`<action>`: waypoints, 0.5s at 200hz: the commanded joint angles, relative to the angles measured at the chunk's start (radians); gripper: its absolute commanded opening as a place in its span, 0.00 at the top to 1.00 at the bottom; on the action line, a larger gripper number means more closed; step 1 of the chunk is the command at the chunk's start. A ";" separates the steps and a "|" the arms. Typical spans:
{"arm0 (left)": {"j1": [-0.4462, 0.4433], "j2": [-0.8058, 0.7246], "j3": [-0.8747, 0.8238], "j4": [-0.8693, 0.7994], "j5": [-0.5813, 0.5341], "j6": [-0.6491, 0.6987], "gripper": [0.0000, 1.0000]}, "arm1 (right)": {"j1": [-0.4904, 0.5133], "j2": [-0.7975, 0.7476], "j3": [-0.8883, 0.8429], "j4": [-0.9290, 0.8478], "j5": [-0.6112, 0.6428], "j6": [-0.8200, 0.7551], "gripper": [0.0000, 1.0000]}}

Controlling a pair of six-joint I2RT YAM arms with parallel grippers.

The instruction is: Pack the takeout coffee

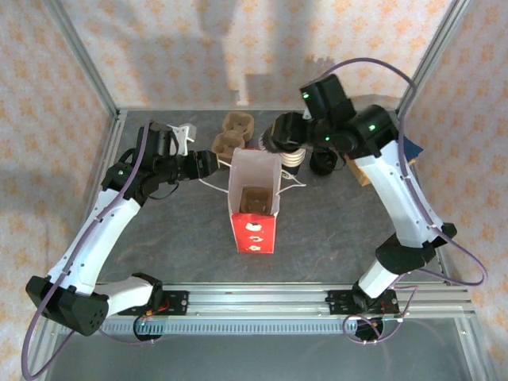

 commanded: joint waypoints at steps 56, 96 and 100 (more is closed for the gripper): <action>-0.008 -0.032 -0.011 -0.026 -0.050 0.003 0.46 | 0.218 0.044 0.000 -0.020 0.101 0.129 0.46; -0.009 -0.055 0.057 -0.134 -0.274 0.055 0.44 | 0.269 0.059 -0.033 -0.020 0.135 0.168 0.46; -0.008 -0.062 0.060 -0.147 -0.304 0.061 0.43 | 0.273 0.063 -0.031 -0.021 0.137 0.169 0.46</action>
